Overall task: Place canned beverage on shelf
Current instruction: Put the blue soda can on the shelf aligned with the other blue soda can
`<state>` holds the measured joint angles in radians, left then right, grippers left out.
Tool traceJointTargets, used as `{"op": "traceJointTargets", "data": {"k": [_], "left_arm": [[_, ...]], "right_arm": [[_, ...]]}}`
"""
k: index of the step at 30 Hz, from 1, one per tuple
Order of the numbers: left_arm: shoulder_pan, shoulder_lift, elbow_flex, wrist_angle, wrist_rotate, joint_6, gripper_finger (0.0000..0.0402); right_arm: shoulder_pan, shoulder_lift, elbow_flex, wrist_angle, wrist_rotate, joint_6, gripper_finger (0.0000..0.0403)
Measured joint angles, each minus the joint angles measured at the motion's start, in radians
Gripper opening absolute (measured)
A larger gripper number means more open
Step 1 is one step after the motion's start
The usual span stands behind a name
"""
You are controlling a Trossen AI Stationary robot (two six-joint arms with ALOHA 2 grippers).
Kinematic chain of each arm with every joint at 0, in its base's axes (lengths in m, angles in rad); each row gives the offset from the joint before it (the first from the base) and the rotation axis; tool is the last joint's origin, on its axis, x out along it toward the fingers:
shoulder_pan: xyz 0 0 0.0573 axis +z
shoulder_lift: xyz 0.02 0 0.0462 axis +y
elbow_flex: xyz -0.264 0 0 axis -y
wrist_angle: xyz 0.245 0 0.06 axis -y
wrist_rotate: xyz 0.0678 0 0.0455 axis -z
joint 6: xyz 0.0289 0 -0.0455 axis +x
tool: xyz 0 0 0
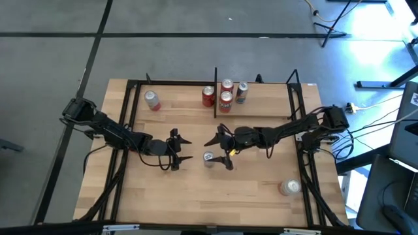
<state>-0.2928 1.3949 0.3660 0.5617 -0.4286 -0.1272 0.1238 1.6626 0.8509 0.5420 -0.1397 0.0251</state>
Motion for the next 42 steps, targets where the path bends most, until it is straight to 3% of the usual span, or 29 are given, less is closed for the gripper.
{"op": "traceJointTargets", "data": {"k": [9,15,22,42], "left_arm": [[0.000,0.000,0.000,0.000,0.000,0.000,0.0286],[0.000,0.000,0.000,0.000,0.000,0.000,0.0286],[0.000,0.000,0.000,0.000,0.000,0.000,0.0286],[0.000,0.000,0.000,0.000,0.000,0.007,0.0286]], "right_arm": [[0.003,-0.003,0.000,-0.040,-0.023,0.004,0.0394],[0.005,-0.003,0.000,-0.075,0.016,0.004,0.0377],[0.016,-0.003,-0.001,-0.074,0.015,-0.005,0.0398],[0.014,0.104,-0.002,0.012,0.026,0.005,0.0397]]}}
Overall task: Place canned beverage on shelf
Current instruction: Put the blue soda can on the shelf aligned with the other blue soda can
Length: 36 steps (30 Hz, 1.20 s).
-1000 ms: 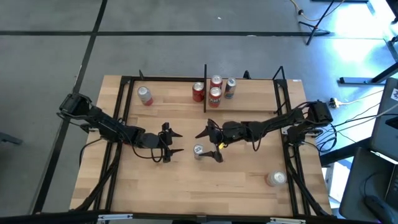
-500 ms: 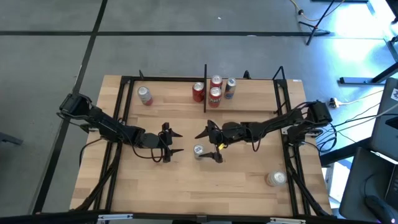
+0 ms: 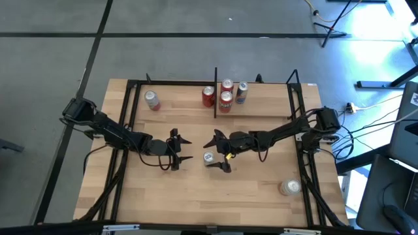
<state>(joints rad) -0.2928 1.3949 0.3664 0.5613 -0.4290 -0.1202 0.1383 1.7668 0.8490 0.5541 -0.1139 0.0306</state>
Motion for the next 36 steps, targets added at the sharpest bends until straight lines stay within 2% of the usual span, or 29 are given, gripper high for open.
{"op": "traceJointTargets", "data": {"k": [10,14,21,25,27,32,33,36], "left_arm": [[0.000,0.000,0.000,0.000,0.000,0.000,0.0286],[0.000,0.000,0.000,-0.002,0.000,0.000,0.0286],[0.000,0.000,0.000,-0.003,0.000,0.000,0.0286],[0.000,0.000,0.000,-0.003,0.003,0.000,0.0286],[0.000,0.000,0.000,-0.003,0.003,0.000,0.0286],[0.000,0.000,0.000,-0.003,0.005,0.000,0.0286],[0.000,0.000,0.000,-0.002,0.005,0.000,0.0286],[0.000,0.000,0.000,-0.002,0.005,0.000,0.0286]], "right_arm": [[0.000,0.049,0.001,0.050,0.000,-0.005,0.0389],[0.000,0.050,0.001,0.054,-0.026,-0.020,0.0339],[-0.001,0.018,0.001,0.008,-0.036,-0.062,0.0205],[-0.002,-0.032,0.001,-0.098,-0.046,-0.121,0.0204],[-0.012,-0.063,0.000,-0.160,-0.114,-0.151,0.0204],[-0.037,-0.096,0.000,-0.161,-0.475,-0.164,0.0204],[-0.037,-0.096,0.000,-0.159,-0.506,-0.170,0.0204],[-0.038,-0.084,0.000,-0.182,-0.504,-0.218,0.0204]]}}
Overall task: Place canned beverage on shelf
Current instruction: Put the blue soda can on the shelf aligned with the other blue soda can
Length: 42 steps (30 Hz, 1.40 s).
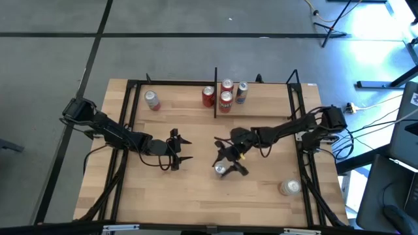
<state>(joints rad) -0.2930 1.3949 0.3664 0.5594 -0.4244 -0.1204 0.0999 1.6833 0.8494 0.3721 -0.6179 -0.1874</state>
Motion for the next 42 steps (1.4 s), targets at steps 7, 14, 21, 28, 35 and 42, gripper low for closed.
{"op": "traceJointTargets", "data": {"k": [7,14,21,28,35,42], "left_arm": [[0.002,0.000,0.000,0.010,0.000,0.026,0.0286],[0.003,0.000,0.000,0.011,0.000,0.026,0.0286],[0.003,0.000,0.000,0.011,0.000,0.026,0.0286],[0.003,0.000,0.000,0.010,0.000,0.026,0.0286],[0.003,0.000,0.000,0.010,0.000,0.026,0.0286],[0.004,0.000,0.000,0.010,0.018,0.018,0.0286]], "right_arm": [[-0.004,0.012,0.000,-0.032,0.050,-0.073,0.0205],[-0.002,0.032,0.003,-0.031,0.078,-0.077,0.0247],[-0.002,-0.012,0.000,-0.098,0.140,-0.074,0.0306],[-0.002,-0.132,0.028,-0.245,0.243,0.004,0.0320],[0.029,-0.149,0.227,-0.614,0.391,0.177,0.0321],[0.131,-0.130,0.377,-0.791,0.518,0.265,0.0321]]}}
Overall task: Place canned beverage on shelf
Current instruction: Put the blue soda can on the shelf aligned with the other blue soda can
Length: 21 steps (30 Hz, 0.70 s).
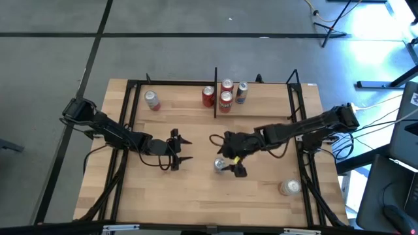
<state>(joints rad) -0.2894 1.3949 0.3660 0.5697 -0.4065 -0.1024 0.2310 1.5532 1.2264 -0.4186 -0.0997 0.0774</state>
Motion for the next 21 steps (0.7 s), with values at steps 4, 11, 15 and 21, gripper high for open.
{"op": "traceJointTargets", "data": {"k": [4,11,15,21], "left_arm": [[0.002,0.000,0.000,0.000,0.007,-0.008,0.0286],[0.002,0.000,0.000,0.000,0.007,-0.021,0.0286],[0.002,0.000,0.000,-0.002,0.005,-0.022,0.0286],[0.002,0.000,0.000,-0.001,0.005,-0.021,0.0286]], "right_arm": [[0.032,0.022,0.007,0.002,0.096,0.017,0.0321],[0.031,0.061,0.002,-0.006,0.136,0.025,0.0321],[0.032,0.071,0.001,0.002,0.109,0.024,0.0321],[0.032,0.100,0.000,0.012,0.100,0.024,0.0321]]}}
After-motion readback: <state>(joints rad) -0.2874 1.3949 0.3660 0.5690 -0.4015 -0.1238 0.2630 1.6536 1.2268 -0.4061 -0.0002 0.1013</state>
